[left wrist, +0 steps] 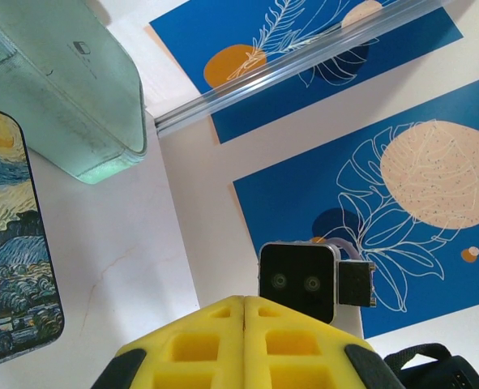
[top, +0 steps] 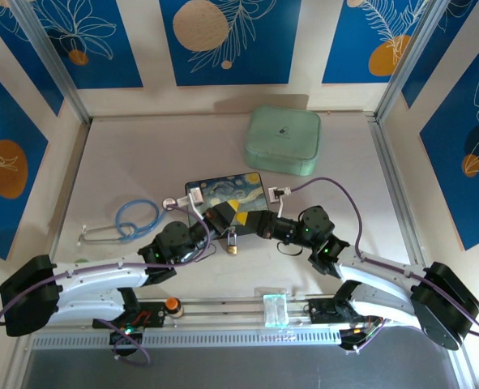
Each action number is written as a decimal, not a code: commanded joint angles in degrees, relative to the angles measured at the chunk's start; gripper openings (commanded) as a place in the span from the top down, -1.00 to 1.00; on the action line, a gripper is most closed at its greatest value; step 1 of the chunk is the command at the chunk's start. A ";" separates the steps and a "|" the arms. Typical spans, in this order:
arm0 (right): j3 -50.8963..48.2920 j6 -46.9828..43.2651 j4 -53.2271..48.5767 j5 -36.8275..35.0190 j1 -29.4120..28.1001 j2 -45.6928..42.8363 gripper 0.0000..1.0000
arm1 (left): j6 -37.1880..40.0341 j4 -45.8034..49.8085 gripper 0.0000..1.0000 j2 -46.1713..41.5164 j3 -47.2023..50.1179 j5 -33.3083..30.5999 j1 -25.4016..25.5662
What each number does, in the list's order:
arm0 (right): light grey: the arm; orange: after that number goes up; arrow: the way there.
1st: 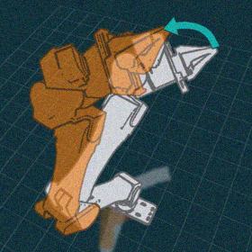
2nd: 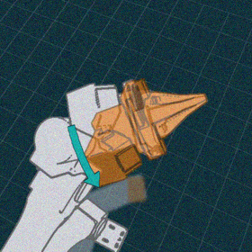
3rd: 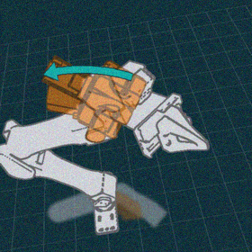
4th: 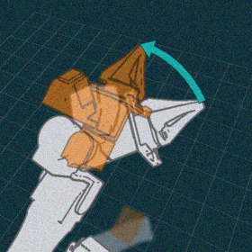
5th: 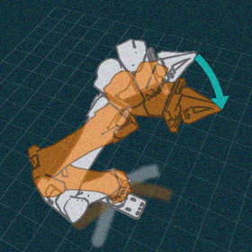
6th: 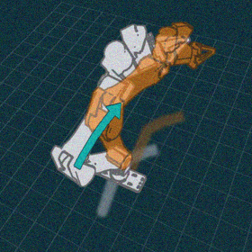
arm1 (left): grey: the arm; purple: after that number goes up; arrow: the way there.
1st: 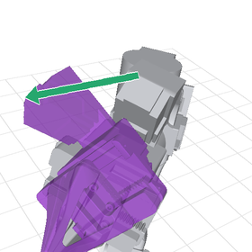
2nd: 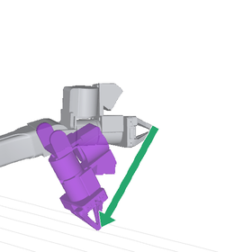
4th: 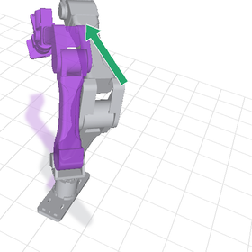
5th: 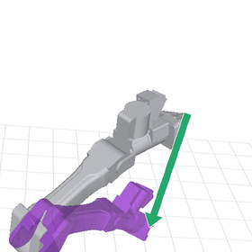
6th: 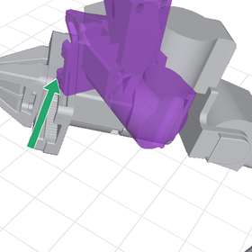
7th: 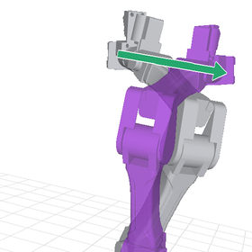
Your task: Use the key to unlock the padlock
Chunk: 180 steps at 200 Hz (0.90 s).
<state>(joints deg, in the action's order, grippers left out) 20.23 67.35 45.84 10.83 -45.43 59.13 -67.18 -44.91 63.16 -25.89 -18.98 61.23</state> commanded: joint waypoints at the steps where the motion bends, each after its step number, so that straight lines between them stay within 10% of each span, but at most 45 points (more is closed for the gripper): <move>1: -0.71 -0.64 1.17 -0.62 -0.54 -1.05 0.92 | -0.64 -1.06 1.00 -0.93 -0.05 -1.46 -0.52; 47: -1.33 -0.82 -0.93 -0.99 -0.05 -2.68 1.00 | -1.09 -0.23 1.00 -0.99 0.39 -2.09 -0.54; 88: -0.63 -1.21 -7.24 1.62 1.83 -4.41 1.00 | -0.65 0.67 -0.50 -1.52 1.20 -2.57 -0.85; 112: -0.33 -1.26 -10.40 2.87 2.79 -4.60 1.00 | 0.65 7.60 -0.97 -3.38 -0.39 -2.68 -0.95; 154: 6.08 -8.15 -33.99 3.84 4.12 -5.42 1.00 | 12.36 52.32 -0.98 -6.03 -16.48 -3.33 -0.94; 180: 7.46 -11.99 -43.87 0.79 4.42 -6.30 1.00 | 15.71 62.07 -0.86 -5.62 -18.27 -0.66 -0.94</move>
<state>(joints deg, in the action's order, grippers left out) 25.50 61.19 15.77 12.99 -41.50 54.54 -57.74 -2.79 57.87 -42.41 -20.99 60.75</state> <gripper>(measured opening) 0.048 0.954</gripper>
